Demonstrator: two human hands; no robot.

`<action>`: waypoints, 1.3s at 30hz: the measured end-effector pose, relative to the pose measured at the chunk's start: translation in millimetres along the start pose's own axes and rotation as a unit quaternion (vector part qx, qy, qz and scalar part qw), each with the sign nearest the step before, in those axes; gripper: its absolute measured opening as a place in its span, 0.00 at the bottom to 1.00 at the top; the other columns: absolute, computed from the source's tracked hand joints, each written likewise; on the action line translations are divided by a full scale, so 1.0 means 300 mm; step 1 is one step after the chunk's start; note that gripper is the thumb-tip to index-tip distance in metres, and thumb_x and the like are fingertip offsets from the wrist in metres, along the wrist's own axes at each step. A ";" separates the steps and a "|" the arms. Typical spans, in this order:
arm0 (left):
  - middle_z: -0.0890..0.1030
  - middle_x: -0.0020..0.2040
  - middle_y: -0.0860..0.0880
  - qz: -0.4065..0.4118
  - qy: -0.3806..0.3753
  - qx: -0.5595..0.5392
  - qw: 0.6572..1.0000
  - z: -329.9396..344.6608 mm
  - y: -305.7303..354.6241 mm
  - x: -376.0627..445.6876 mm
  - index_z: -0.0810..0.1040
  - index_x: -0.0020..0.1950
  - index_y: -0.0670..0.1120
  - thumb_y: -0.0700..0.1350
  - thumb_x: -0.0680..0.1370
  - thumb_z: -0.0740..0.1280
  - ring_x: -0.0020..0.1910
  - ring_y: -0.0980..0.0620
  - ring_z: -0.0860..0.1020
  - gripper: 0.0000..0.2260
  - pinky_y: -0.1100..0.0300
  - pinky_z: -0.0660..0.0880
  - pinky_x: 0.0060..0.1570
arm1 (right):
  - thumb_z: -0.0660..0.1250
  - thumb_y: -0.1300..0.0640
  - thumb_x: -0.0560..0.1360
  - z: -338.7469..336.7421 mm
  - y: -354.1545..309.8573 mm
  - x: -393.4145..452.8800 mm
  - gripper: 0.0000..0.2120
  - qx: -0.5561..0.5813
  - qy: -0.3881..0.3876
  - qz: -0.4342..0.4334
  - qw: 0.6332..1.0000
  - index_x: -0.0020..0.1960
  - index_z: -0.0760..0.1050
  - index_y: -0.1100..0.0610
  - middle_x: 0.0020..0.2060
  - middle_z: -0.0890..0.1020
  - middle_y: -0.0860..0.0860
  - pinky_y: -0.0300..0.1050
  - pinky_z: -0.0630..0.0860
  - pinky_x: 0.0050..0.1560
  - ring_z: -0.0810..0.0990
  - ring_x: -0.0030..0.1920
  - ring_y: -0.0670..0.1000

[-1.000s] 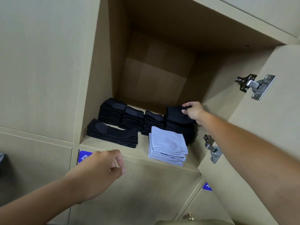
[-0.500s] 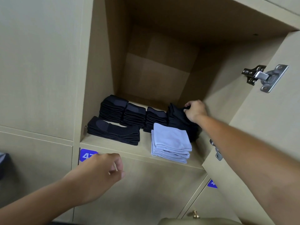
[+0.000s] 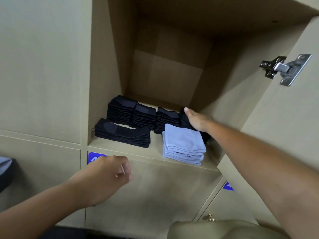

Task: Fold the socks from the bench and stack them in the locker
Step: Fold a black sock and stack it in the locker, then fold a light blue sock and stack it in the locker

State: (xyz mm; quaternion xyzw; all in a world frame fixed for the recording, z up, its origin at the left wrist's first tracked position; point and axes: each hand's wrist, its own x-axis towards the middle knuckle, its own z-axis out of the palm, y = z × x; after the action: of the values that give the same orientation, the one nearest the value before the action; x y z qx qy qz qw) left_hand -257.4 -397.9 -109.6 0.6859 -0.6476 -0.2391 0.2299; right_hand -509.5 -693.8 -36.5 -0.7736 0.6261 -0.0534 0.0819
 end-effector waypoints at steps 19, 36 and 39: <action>0.84 0.42 0.56 -0.015 0.072 0.068 0.995 -0.209 -0.101 -0.115 0.78 0.45 0.55 0.56 0.80 0.68 0.39 0.58 0.82 0.07 0.60 0.77 0.43 | 0.58 0.48 0.84 -0.058 -0.199 -0.250 0.12 0.042 0.235 -0.215 0.947 0.49 0.78 0.51 0.45 0.80 0.46 0.54 0.76 0.53 0.75 0.53 0.51; 0.85 0.39 0.62 -0.066 0.100 0.066 0.991 -0.349 -0.207 -0.242 0.80 0.44 0.55 0.54 0.79 0.70 0.33 0.60 0.83 0.05 0.54 0.79 0.50 | 0.63 0.49 0.81 0.204 -0.530 -0.696 0.07 0.143 0.050 -0.344 0.927 0.53 0.79 0.47 0.48 0.80 0.41 0.50 0.78 0.53 0.77 0.50 0.42; 0.85 0.38 0.61 -0.071 0.116 0.057 0.989 -0.374 -0.238 -0.266 0.80 0.45 0.59 0.54 0.78 0.71 0.33 0.59 0.83 0.03 0.53 0.79 0.46 | 0.62 0.48 0.80 0.240 -0.551 -0.712 0.09 0.144 0.011 -0.355 0.924 0.56 0.79 0.47 0.49 0.80 0.42 0.52 0.78 0.53 0.78 0.50 0.44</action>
State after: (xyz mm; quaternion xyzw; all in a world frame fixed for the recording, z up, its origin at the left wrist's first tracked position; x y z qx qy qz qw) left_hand -135.3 -313.5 -64.3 0.7654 -0.5789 -0.1361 0.2460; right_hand -382.3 -447.3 -70.8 -0.9244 0.2969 -0.1772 0.1610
